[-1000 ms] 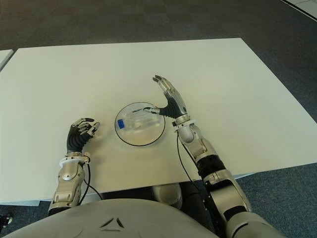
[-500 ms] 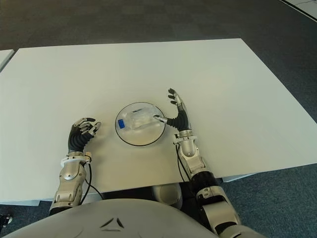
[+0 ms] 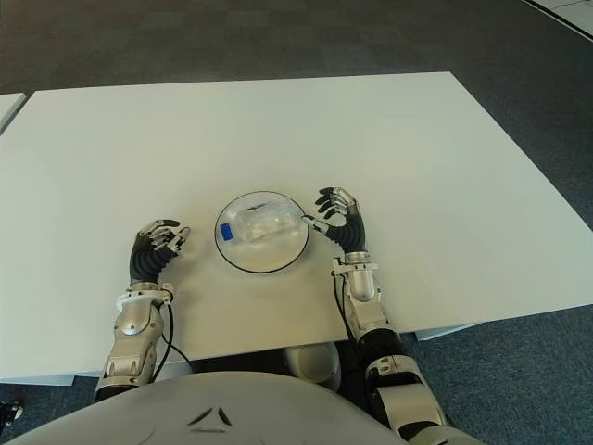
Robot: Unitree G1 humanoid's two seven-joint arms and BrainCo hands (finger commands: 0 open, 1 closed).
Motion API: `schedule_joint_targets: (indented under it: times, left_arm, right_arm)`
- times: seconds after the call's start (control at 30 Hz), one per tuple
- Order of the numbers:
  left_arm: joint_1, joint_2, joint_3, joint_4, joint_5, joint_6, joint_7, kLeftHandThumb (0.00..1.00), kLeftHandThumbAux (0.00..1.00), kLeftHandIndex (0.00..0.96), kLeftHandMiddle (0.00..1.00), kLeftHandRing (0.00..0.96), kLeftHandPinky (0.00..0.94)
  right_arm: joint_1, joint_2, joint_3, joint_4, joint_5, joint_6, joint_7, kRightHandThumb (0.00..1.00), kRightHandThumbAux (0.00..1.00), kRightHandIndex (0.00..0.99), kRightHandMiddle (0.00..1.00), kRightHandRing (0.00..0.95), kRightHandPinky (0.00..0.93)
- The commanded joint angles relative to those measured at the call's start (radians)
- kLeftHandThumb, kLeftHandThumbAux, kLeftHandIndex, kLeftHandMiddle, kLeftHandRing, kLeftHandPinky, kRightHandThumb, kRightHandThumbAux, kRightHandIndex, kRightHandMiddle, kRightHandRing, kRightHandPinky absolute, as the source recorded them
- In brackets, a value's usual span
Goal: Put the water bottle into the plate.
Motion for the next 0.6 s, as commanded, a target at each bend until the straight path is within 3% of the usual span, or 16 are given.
schedule_joint_targets:
  times: [0.03,0.6]
  left_arm:
    - [0.004,-0.003,-0.002,0.006,0.007,0.024,0.01,0.706,0.712,0.437,0.719,0.699,0.68]
    - [0.006,0.004,-0.003,-0.004,0.014,0.032,0.009,0.705,0.713,0.438,0.717,0.697,0.684]
  right_arm:
    - [0.038,0.023,-0.005,0.039,0.009,-0.062,0.025,0.704,0.727,0.431,0.688,0.711,0.744]
    - [0.055,0.067,-0.042,0.082,0.026,-0.112,0.058,0.706,0.727,0.435,0.743,0.766,0.782]
